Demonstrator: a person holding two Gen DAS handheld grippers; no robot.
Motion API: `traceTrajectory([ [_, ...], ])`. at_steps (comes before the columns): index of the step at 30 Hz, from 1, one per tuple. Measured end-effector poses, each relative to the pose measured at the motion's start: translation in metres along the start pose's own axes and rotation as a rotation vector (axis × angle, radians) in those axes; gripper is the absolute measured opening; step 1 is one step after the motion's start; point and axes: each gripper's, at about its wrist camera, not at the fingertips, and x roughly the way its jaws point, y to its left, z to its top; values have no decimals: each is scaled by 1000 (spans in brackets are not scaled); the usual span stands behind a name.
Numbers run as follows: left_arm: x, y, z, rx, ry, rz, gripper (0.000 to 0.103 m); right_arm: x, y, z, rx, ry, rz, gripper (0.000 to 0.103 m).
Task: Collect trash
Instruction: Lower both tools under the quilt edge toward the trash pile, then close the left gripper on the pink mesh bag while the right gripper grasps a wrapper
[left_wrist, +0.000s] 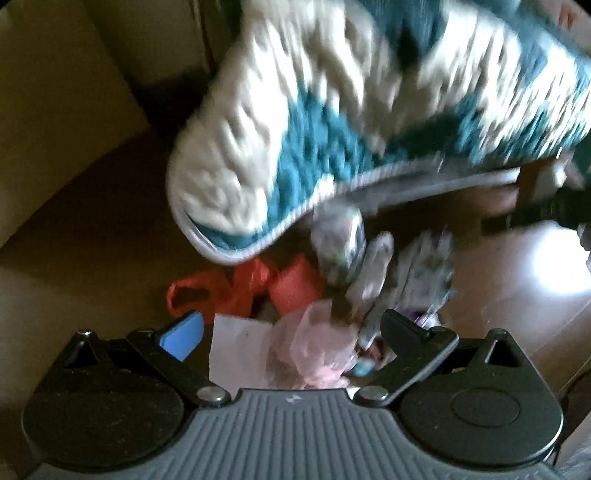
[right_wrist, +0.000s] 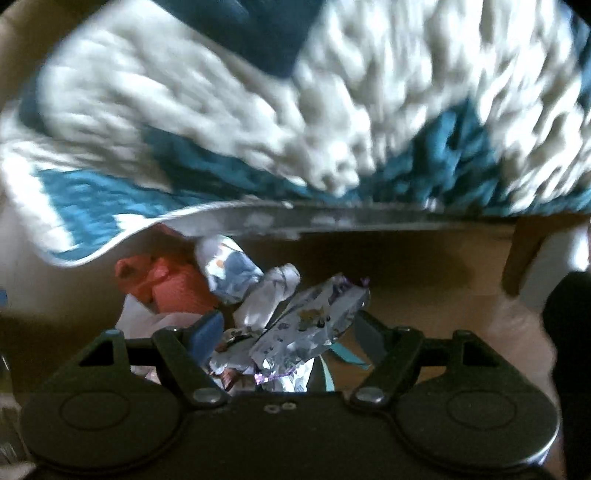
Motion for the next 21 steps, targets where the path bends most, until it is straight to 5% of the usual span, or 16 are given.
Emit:
traceTrajectory([
  [9,99,-18,-18,58,139,-29,102,84,-13,3,87,83,-59,77],
  [16,147,-16,-29,-19,191,-65,102,126,-24,5,253,137,-33,77],
  [21,162,-19,-33,-40,200,-75,91,152,-15,6,236,199,-54,75],
])
